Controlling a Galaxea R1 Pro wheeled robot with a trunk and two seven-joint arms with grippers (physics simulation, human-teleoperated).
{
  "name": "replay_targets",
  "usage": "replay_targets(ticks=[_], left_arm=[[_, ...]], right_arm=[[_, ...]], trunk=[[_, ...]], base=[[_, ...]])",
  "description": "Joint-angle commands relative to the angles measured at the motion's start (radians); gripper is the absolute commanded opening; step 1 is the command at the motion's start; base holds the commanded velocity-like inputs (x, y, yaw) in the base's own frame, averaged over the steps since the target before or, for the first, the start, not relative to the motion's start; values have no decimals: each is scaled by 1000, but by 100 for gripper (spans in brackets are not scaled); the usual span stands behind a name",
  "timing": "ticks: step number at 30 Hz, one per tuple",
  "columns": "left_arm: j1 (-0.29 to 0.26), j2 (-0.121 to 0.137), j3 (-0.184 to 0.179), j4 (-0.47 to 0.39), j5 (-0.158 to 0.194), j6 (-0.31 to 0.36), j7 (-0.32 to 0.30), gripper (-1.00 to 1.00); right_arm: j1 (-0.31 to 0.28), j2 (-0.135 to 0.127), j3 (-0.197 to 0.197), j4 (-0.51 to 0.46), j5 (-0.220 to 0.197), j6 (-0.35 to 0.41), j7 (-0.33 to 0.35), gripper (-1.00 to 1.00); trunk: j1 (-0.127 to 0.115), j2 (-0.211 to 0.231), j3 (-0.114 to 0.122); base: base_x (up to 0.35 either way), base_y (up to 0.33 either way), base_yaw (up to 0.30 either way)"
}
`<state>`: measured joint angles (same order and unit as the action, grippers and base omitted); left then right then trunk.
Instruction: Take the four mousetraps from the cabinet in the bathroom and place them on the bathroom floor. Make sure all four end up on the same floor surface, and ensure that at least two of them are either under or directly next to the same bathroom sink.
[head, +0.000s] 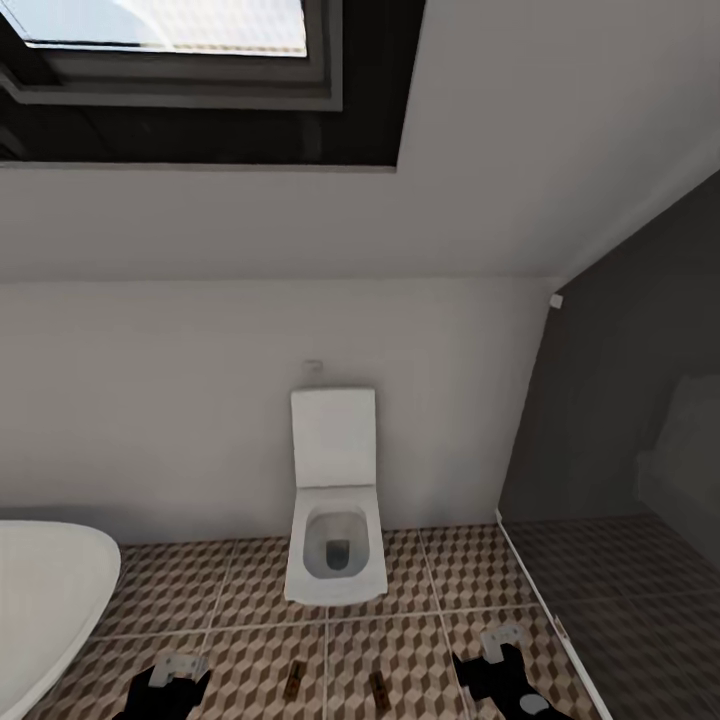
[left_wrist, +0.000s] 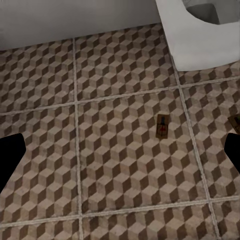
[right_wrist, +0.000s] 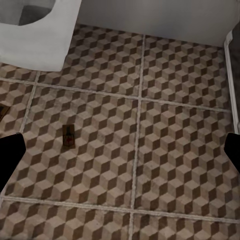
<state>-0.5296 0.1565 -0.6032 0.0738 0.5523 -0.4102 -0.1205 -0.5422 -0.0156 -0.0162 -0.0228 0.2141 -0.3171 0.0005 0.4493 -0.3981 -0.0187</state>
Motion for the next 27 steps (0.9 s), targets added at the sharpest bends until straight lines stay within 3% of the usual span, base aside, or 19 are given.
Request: replay_targets(ticks=[1,12,13,14,19,20,27], left_arm=[[-1,-2,-6,3,11,-4,-8,100],[-1,-8,-6,4,11,16,-7,100],[-1,-9,-6,4,11,32,-6,100],[2,-9,-6,4,11,92,-6,100],[15,-9,-6,4,11,199,-7,100],[26,-9,-6,4,11,256,-7,100],[89,-5,-6,4,12,320,-6,100]], right_arm=[[-1,1,-2,1,5,-2,0,100],[-1,2,-4,2,3,20,-2,100],[-1,1,-4,3,2,39,-2,100],[-1,0,-3,4,1,98,-2,100],[9,-3,-4,5,1,191,-1,100],[22,-5,-4,6,0,240,-1,100],[72,-8,-4,6,-2,313,-1,100]], trunk=[[1,-2,-1],[1,-2,3],[1,-2,3],[1,-2,3],[1,-2,3],[1,-2,3],[1,-2,3]], base=[[0,0,0],[0,0,0],[0,0,0],[0,0,0],[0,0,0],[0,0,0],[0,0,0]])
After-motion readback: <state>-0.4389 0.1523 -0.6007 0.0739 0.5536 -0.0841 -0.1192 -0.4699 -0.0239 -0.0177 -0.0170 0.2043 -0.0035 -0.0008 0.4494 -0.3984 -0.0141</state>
